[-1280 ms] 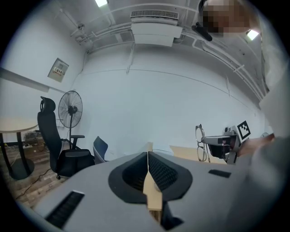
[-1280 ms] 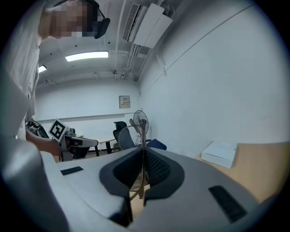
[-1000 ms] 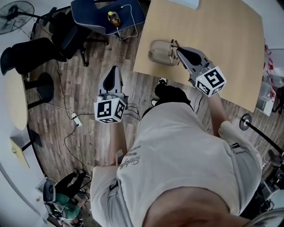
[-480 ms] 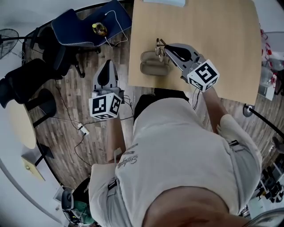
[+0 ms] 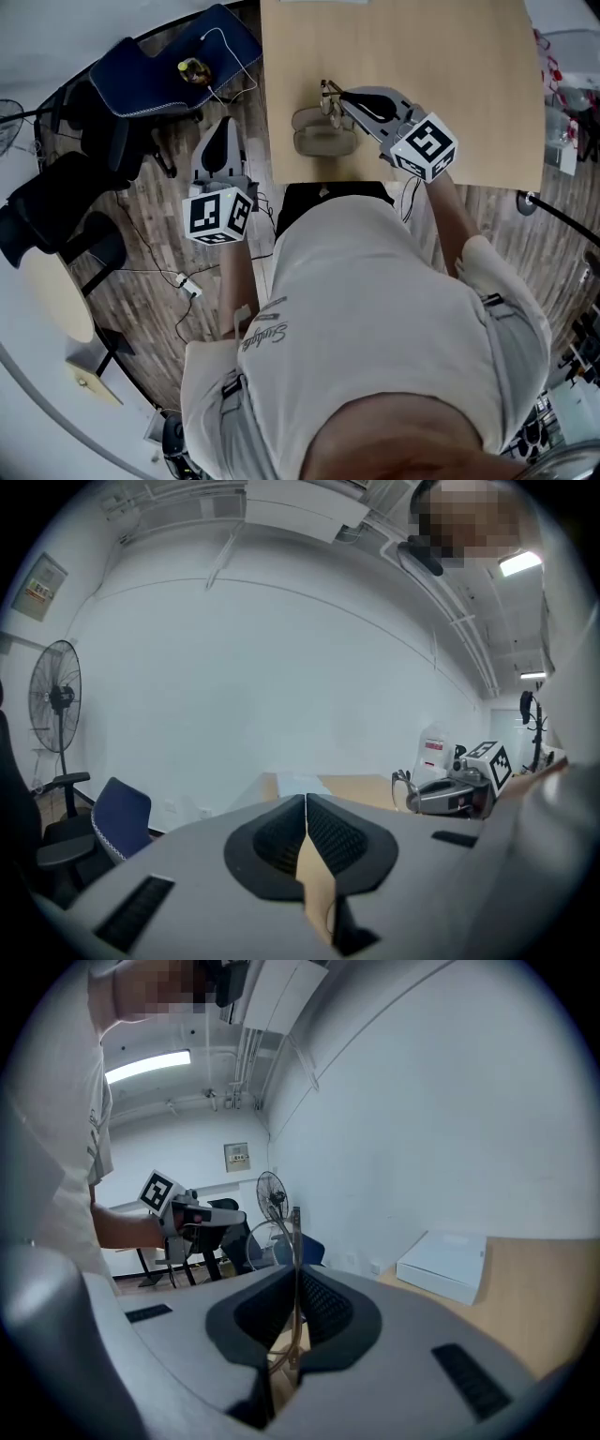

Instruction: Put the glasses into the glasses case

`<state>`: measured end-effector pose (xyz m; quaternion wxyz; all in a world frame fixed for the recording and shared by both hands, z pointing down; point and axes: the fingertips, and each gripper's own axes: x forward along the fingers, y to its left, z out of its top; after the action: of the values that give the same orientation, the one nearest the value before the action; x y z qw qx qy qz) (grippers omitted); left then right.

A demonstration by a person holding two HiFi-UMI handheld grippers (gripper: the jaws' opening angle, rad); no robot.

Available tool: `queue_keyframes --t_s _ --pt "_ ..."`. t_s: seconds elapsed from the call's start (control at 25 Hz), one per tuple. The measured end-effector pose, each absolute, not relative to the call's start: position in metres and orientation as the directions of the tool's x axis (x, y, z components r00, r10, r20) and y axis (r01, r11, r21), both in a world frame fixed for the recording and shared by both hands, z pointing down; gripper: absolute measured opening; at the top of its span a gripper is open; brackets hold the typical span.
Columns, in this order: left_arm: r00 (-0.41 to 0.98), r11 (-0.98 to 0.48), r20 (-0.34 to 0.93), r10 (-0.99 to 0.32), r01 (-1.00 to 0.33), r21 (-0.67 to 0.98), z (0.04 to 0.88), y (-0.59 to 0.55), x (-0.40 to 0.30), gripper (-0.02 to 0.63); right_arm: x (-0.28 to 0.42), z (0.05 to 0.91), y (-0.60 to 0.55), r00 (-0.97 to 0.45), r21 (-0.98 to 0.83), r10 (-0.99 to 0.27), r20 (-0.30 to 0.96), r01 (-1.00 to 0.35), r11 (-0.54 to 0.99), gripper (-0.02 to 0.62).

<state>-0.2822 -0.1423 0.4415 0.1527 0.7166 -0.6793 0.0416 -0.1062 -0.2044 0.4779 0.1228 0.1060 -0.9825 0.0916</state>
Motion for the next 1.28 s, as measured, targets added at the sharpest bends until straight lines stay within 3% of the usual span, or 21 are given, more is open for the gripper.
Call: queue_keyframes --t_s 0.32,0.76,1.28 --pt "0.219 -0.183 0.215 -0.952 -0.967 0.176 0.429 -0.163 -0.277 0.015 -0.111 0.504 -0.196 -0.886 -0.085 -0.193 0.423 -0.250 0.964 0.009" --pt "0.329 -0.293 0.208 -0.921 -0.938 0.187 0.446 -0.182 -0.263 0.015 -0.115 0.570 -0.159 -0.746 -0.050 -0.073 0.662 -0.142 0.989 0.009" --pt "0.325 -0.268 0.214 -0.921 -0.928 0.259 0.470 -0.169 -0.280 0.015 -0.131 0.643 -0.128 -0.461 -0.010 0.079 0.884 0.149 0.989 0.011"
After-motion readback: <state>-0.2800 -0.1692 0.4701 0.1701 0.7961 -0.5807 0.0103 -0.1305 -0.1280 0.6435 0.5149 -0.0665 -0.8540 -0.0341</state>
